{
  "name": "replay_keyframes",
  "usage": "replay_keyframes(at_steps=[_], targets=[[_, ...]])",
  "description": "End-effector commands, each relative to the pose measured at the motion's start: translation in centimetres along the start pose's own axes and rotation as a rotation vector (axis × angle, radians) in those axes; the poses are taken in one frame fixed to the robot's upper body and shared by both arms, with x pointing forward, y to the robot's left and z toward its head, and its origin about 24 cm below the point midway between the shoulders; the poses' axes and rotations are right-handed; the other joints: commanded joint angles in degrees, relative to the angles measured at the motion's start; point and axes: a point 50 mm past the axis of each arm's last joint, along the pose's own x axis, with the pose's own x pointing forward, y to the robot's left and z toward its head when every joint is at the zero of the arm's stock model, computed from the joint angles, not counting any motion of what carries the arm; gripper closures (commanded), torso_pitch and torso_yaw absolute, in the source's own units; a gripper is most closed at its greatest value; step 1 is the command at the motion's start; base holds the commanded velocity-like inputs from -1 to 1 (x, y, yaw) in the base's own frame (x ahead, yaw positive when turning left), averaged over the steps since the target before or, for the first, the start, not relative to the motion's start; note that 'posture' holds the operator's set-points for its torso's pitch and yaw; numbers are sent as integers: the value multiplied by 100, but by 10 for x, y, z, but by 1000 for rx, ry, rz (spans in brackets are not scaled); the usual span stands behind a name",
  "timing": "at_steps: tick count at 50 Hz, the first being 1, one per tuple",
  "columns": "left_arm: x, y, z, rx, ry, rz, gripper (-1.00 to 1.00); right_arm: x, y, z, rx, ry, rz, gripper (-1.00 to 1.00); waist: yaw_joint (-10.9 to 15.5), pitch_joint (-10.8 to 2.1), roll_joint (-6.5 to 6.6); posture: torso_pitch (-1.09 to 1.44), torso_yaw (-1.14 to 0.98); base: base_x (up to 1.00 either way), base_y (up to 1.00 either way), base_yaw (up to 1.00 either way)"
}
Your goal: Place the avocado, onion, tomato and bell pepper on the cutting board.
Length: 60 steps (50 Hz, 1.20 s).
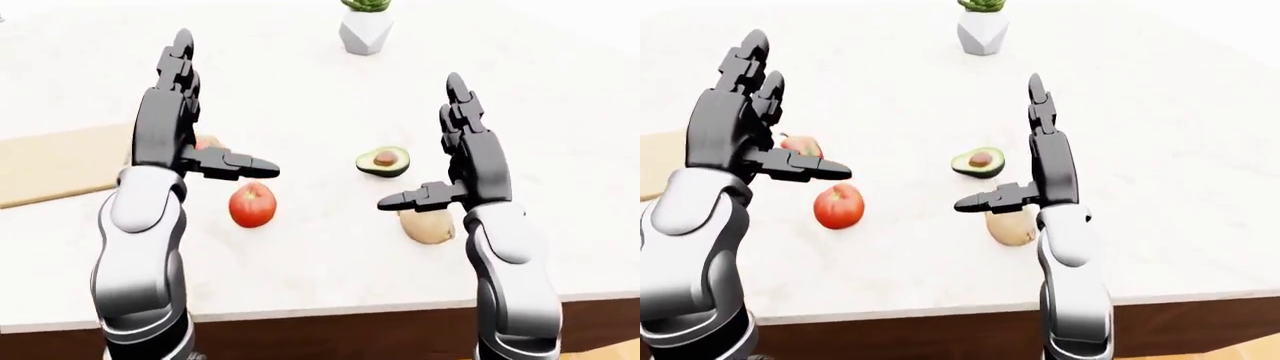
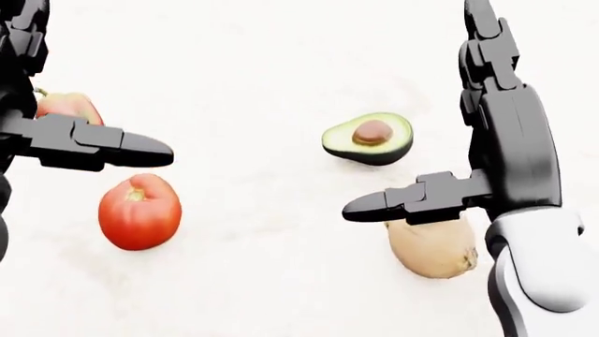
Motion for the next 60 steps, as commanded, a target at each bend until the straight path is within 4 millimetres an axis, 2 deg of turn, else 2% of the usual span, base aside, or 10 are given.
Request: replay_keyframes(at_steps=[1, 10, 23, 29, 38, 49, 51, 55, 59, 60], targets=[[-1, 3, 17, 11, -87, 18, -100, -2, -5, 16, -20, -77, -18, -100, 0, -149, 11, 0, 0, 0, 0, 0], [0, 2, 17, 13, -87, 15, -100, -26, -15, 13, -55, -44, -32, -100, 3, -109, -7, 0, 0, 0, 0, 0], [1, 0, 16, 13, -85, 8, -100, -41, -17, 12, -74, -15, -15, -100, -21, -75, -6, 0, 0, 0, 0, 0], [0, 0, 17, 14, -86, 6, -100, -52, -16, -3, -82, 17, -3, -100, -26, -65, -7, 0, 0, 0, 0, 0], [1, -1, 16, 12, -85, 2, -100, -56, -14, -11, -95, 53, 15, -100, -29, -71, 8, 0, 0, 0, 0, 0], [1, -1, 16, 13, -85, 3, -100, -48, -10, -24, -101, 77, 22, -100, -26, -104, 4, 0, 0, 0, 0, 0], [1, 0, 17, 13, -86, 5, -100, -47, -9, -25, -99, 78, 20, -94, -24, -111, 3, 0, 0, 0, 0, 0], [1, -1, 15, 15, -84, 5, -100, -46, -11, -24, -104, 85, 20, -46, -15, -114, 2, 0, 0, 0, 0, 0], [1, -1, 17, 14, -87, 4, -100, -48, -13, -29, -106, 94, 12, -42, -10, -123, -3, 0, 0, 0, 0, 0], [1, 0, 17, 16, -87, 5, -100, -49, -13, -31, -109, 96, 10, -35, -12, -126, -4, 0, 0, 0, 0, 0]])
